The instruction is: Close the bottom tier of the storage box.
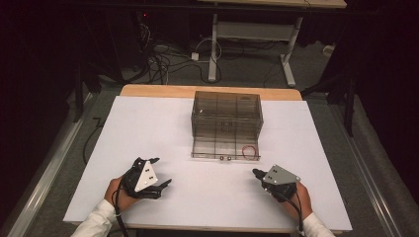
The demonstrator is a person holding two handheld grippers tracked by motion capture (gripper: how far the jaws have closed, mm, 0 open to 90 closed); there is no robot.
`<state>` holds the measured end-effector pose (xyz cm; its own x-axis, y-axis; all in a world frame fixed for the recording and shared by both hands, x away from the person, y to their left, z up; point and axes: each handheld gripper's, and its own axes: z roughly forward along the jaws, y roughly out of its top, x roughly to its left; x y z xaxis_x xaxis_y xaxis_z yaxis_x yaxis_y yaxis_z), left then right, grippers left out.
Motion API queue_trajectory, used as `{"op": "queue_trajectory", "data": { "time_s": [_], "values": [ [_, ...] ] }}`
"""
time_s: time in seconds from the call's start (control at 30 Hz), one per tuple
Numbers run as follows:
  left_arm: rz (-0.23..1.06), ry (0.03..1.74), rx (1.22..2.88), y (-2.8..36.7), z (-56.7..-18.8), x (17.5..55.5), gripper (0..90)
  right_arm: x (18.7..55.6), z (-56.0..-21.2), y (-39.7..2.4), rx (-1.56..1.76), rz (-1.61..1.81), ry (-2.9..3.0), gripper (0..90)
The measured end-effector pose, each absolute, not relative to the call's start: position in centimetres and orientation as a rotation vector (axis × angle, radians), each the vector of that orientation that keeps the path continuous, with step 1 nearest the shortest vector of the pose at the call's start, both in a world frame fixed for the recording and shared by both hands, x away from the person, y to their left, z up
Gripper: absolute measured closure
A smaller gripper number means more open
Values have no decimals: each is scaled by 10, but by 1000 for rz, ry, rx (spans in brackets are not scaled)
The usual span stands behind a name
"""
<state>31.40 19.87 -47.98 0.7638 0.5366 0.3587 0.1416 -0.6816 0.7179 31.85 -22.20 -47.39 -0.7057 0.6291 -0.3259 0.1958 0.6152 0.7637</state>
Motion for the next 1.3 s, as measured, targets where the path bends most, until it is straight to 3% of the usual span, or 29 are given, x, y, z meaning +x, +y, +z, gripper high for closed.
{"op": "queue_trajectory", "data": {
  "time_s": [1.3],
  "values": [
    [762, 510, 2259, 197, -480, 312, 198, 350, -472, -177, 556, 869, 2272, 900]
  ]
}}
